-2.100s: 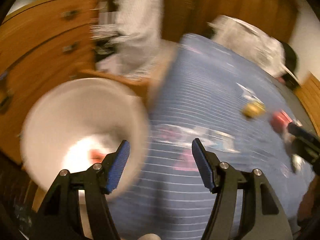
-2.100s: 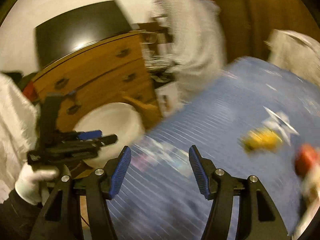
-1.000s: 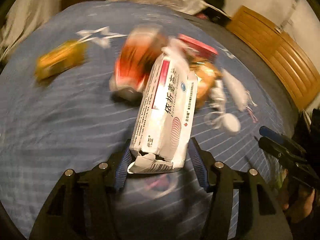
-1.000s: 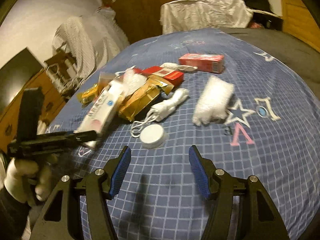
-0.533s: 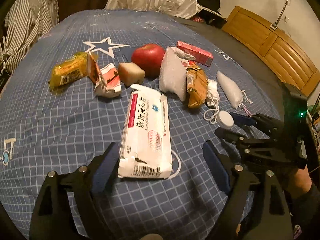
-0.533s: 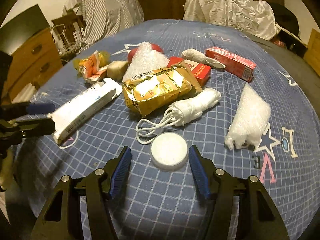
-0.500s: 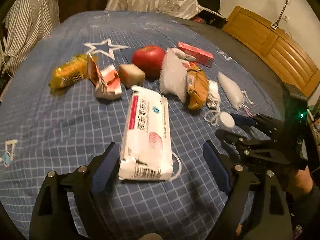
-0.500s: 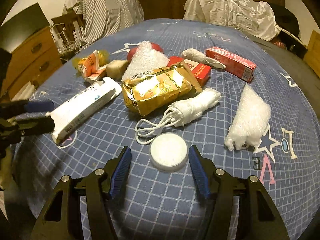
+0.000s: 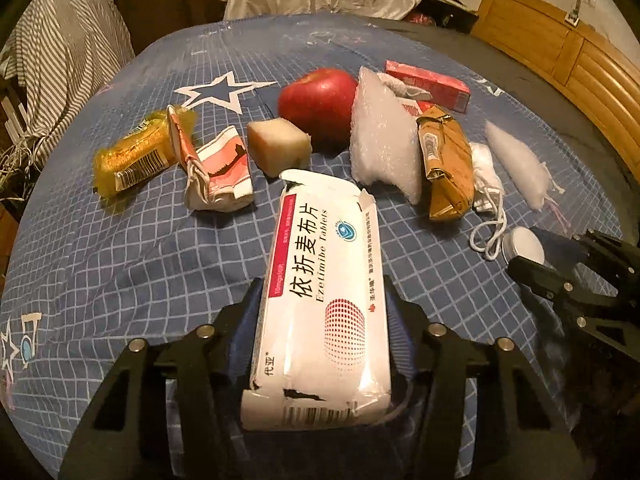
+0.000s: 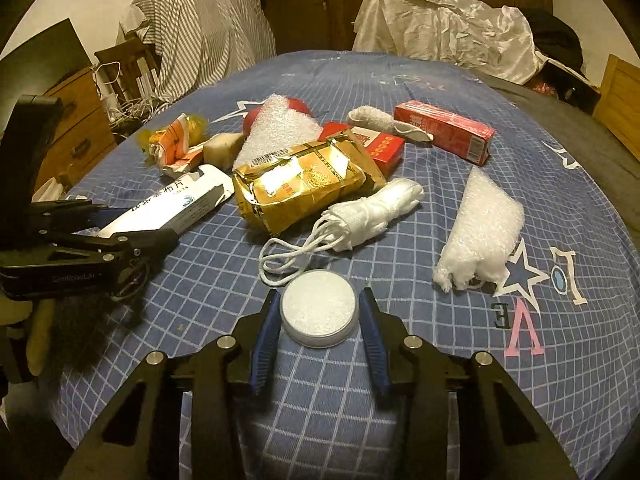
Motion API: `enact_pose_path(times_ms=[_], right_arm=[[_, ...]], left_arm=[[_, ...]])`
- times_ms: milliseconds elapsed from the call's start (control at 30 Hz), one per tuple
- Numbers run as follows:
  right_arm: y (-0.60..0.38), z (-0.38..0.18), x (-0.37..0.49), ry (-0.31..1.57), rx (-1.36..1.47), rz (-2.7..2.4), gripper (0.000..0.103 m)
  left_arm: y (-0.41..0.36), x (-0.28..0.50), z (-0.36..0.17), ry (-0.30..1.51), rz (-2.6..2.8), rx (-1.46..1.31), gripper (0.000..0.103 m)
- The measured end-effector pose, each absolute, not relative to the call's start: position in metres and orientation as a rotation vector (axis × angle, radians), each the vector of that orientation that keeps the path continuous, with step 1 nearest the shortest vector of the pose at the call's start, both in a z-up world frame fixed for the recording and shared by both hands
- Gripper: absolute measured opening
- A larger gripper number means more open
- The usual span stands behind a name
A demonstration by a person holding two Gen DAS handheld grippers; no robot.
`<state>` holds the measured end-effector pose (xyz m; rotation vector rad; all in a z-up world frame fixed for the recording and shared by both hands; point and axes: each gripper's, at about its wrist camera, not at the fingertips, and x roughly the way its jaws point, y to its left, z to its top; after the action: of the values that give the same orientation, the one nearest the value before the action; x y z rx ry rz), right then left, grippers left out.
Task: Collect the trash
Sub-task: 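Carry the medicine box and white lid over to the white bucket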
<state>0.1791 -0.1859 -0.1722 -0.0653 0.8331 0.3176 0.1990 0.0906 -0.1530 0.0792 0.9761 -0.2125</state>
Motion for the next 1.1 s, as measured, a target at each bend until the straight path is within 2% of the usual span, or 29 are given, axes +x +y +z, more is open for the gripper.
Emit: enact_pose_path(times_ms=[400, 833, 1100], right_arm=[[-0.183, -0.141, 0.142, 0.66, -0.05, 0.246, 0.041], [-0.14, -0.044, 0.101, 0.419, -0.037, 0.262, 0.042], [-0.095, 0.003, 0.09, 0.335, -0.054, 0.304, 0.042]], left_arm=[[0.101, 0.143, -0.139, 0.816, -0.136, 0.034, 0.048], [0.122, 0.084, -0.034, 0.473, 0.016, -0.009, 0.048], [0.139, 0.073, 0.005, 0.382, 0.072, -0.033, 0.049]])
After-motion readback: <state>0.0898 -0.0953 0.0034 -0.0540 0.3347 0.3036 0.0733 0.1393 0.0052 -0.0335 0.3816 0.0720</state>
